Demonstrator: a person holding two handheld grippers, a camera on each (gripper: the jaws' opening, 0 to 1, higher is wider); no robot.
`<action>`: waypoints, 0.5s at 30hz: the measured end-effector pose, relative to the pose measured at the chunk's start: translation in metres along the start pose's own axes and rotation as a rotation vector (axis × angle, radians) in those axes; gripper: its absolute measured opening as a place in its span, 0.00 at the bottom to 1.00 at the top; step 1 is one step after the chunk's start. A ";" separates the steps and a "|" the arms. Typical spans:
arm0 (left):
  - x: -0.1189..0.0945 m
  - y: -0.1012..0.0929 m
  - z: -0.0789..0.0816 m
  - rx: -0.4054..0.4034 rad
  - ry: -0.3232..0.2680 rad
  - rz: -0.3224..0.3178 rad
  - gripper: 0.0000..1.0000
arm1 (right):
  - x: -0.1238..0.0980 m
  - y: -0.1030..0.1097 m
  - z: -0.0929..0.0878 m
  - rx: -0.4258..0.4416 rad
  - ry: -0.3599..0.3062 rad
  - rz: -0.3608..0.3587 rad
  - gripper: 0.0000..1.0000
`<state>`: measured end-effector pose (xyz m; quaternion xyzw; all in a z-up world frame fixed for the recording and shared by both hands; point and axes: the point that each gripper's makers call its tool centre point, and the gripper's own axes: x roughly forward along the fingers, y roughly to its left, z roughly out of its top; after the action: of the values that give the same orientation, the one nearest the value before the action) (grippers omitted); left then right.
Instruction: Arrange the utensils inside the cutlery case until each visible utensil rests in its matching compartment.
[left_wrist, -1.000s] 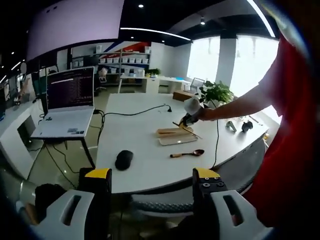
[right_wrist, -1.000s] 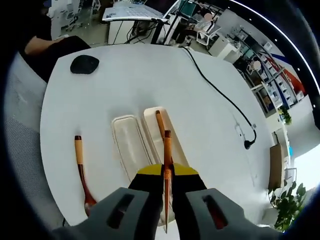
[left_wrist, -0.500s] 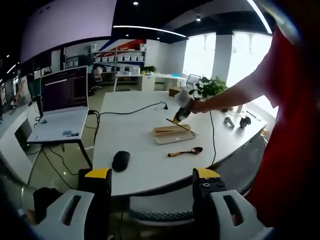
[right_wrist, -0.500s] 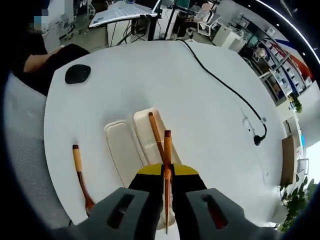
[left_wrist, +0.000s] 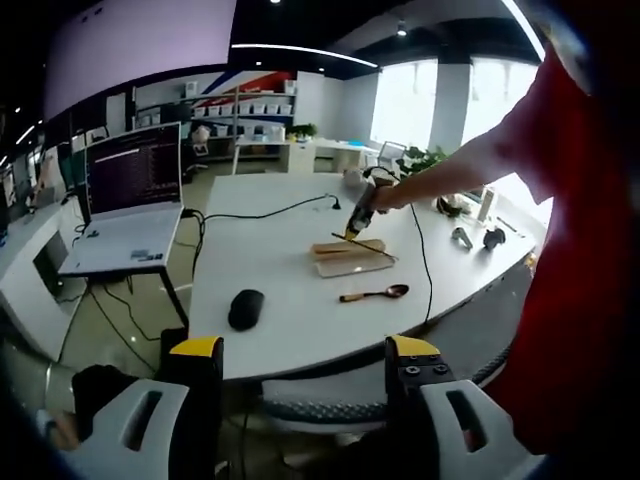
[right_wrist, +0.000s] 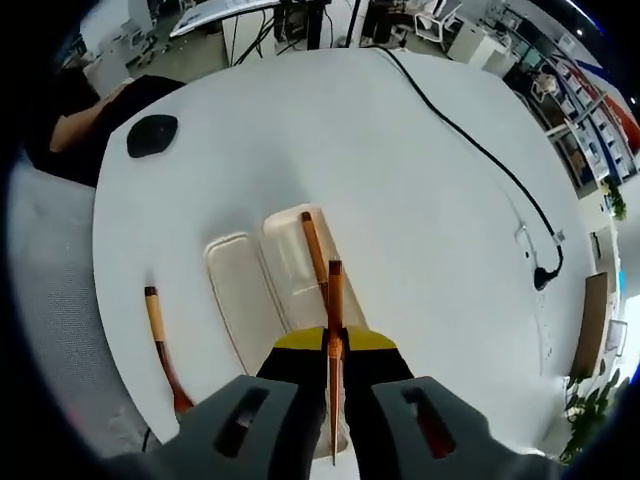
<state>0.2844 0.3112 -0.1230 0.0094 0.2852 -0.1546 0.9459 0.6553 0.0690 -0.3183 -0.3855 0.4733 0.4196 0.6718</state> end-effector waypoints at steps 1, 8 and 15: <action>0.000 0.000 -0.001 0.002 0.003 0.000 0.68 | 0.001 0.000 -0.002 -0.012 0.012 0.007 0.02; -0.005 0.003 0.000 -0.001 0.007 0.014 0.68 | 0.002 -0.002 -0.003 0.008 0.028 0.018 0.02; -0.002 -0.001 -0.003 -0.003 0.016 0.003 0.68 | 0.012 -0.002 -0.003 -0.016 0.040 0.017 0.02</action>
<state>0.2813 0.3113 -0.1240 0.0098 0.2932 -0.1528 0.9437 0.6583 0.0676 -0.3301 -0.3953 0.4863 0.4212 0.6556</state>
